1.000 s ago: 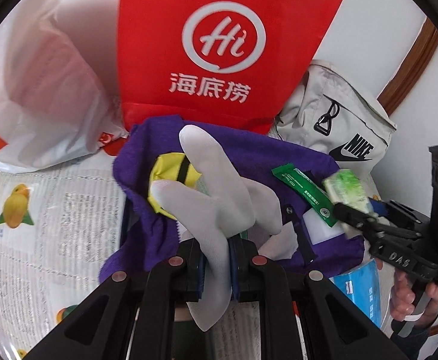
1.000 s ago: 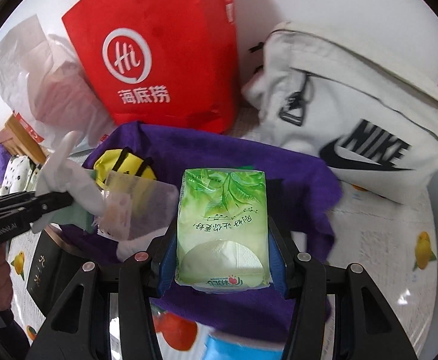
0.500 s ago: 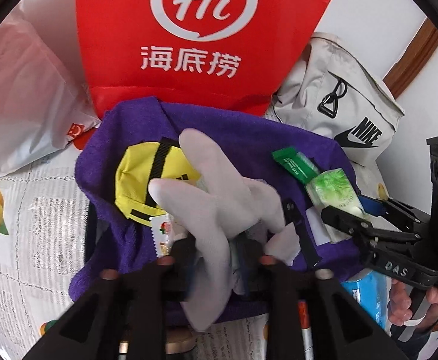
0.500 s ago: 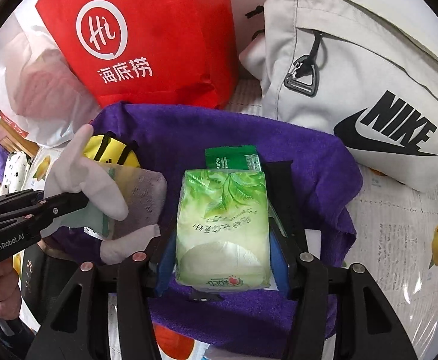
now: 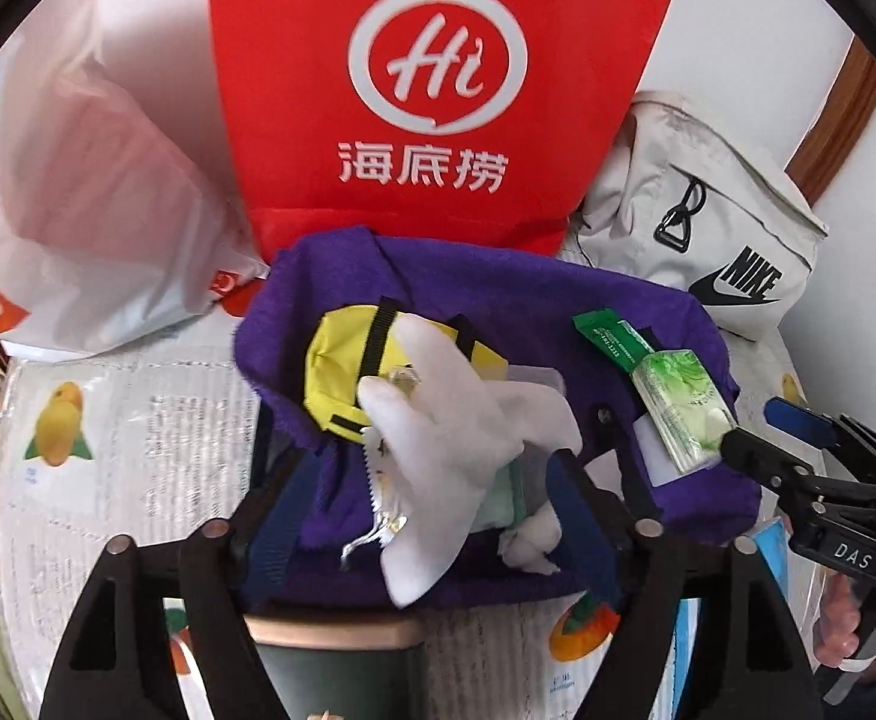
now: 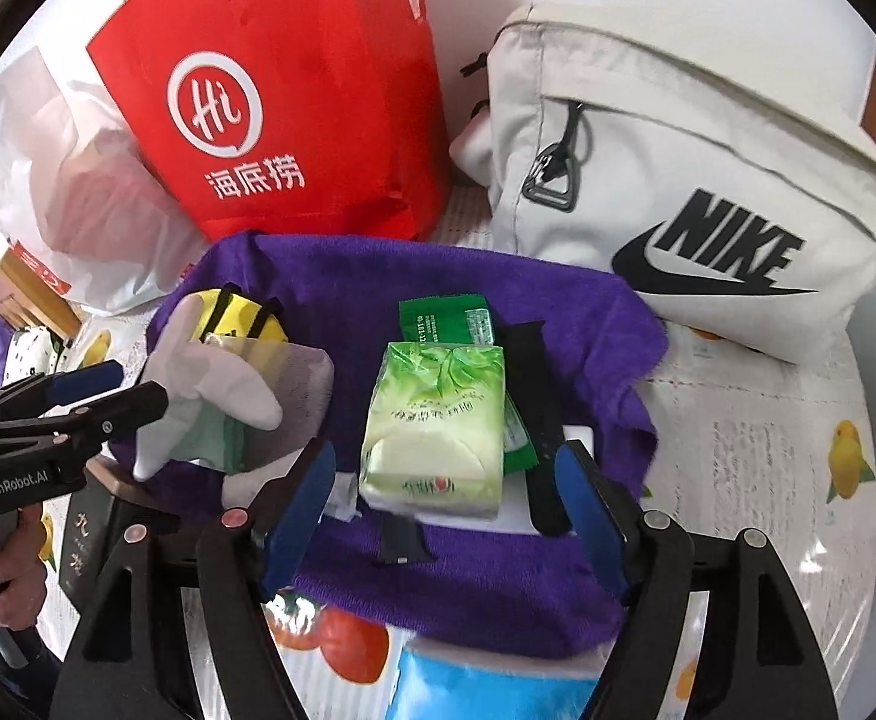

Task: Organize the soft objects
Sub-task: 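Open both grippers and pull them back from the purple towel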

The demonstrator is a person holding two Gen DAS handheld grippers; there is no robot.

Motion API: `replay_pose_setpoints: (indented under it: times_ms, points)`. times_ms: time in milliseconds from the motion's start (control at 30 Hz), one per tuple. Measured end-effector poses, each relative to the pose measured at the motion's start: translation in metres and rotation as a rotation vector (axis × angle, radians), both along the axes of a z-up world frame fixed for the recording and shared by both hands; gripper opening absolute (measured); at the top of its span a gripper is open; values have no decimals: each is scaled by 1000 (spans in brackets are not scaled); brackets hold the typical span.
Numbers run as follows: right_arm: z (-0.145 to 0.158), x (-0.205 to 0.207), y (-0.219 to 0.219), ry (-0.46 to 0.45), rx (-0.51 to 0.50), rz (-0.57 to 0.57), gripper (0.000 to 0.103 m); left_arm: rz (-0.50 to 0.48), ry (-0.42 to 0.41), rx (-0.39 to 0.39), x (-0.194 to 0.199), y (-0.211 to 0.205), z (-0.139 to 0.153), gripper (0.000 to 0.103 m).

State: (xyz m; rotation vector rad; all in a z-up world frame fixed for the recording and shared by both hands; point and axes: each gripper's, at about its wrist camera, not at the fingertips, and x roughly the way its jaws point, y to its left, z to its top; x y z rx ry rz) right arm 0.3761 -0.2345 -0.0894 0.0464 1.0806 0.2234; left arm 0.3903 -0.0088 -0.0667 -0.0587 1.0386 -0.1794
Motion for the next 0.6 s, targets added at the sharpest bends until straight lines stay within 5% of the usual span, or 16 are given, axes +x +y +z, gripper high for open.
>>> replay_pose_setpoints:
  times_ms: [200, 600]
  points:
    - [24, -27, -5, -55, -24, -21, 77, 45, -20, 13, -23, 11, 22, 88]
    - [79, -121, -3, -185, -17, -57, 99, 64, -99, 30, -131, 17, 70, 100]
